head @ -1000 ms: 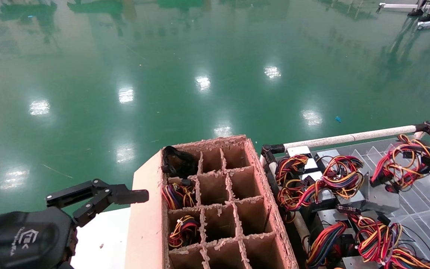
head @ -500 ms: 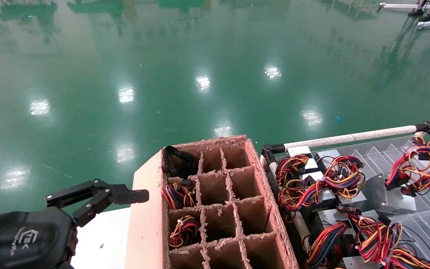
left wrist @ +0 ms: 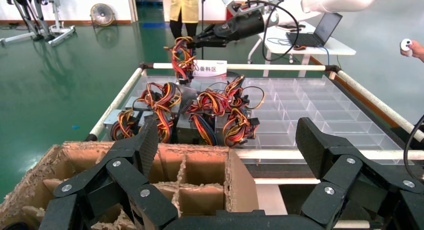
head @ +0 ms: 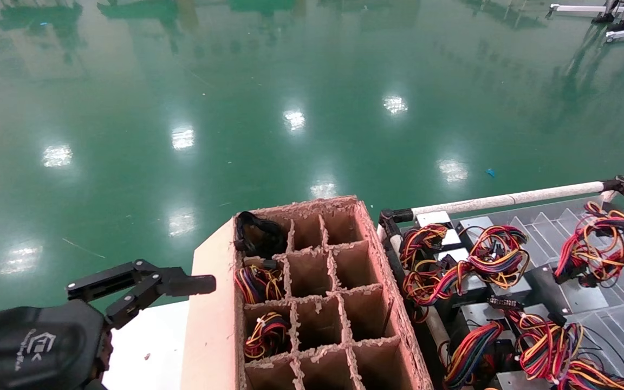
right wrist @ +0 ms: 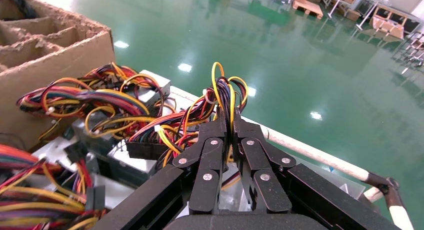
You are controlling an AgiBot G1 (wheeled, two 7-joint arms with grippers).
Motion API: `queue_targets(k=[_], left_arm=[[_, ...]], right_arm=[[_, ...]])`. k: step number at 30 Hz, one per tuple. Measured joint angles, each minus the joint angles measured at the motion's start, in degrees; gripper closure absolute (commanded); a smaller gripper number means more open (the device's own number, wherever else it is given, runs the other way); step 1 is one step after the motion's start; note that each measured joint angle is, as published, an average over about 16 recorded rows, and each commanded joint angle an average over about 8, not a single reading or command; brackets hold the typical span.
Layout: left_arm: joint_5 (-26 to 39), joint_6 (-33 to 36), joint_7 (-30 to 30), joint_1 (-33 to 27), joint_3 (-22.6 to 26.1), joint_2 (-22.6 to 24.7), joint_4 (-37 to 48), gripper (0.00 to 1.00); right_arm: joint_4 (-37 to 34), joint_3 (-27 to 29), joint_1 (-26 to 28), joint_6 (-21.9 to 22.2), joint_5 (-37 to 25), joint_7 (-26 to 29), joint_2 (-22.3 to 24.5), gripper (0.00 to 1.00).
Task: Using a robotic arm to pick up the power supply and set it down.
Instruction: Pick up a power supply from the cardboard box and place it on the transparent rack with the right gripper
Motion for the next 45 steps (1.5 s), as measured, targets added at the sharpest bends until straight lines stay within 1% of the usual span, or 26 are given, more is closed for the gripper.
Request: queue_targets(k=[4, 9, 21, 27, 32, 45], left_arm=[[0.0, 0.0, 0.0, 0.0, 0.0, 0.0, 0.0, 0.00], [0.0, 0.0, 0.0, 0.0, 0.0, 0.0, 0.0, 0.00], [0.0, 0.0, 0.0, 0.0, 0.1, 0.0, 0.0, 0.00], [0.0, 0.0, 0.0, 0.0, 0.1, 0.0, 0.0, 0.00], [-0.1, 0.0, 0.0, 0.0, 0.1, 0.0, 0.0, 0.00], [-0.1, -0.1, 0.1, 0.0, 0.1, 0.0, 0.0, 0.00]], right_arm=[[0.1, -0.2, 1.4, 2.0, -0.4, 0.1, -1.8, 1.00], [0.0, -0.5, 3.4, 5.8, -0.8, -0.1, -4.6, 1.00], [-1.1, -1.2, 7.7, 18.8, -1.9, -2.4, -12.1, 1.00], [-1.6, -1.4, 9.0, 23.5, -2.2, -3.2, -14.8, 1.00], [-1.5, -1.4, 9.7, 25.0, -2.2, -3.7, -16.2, 1.00], [-1.7, -0.9, 9.6, 25.7, -1.5, -5.8, -17.8, 1.00]])
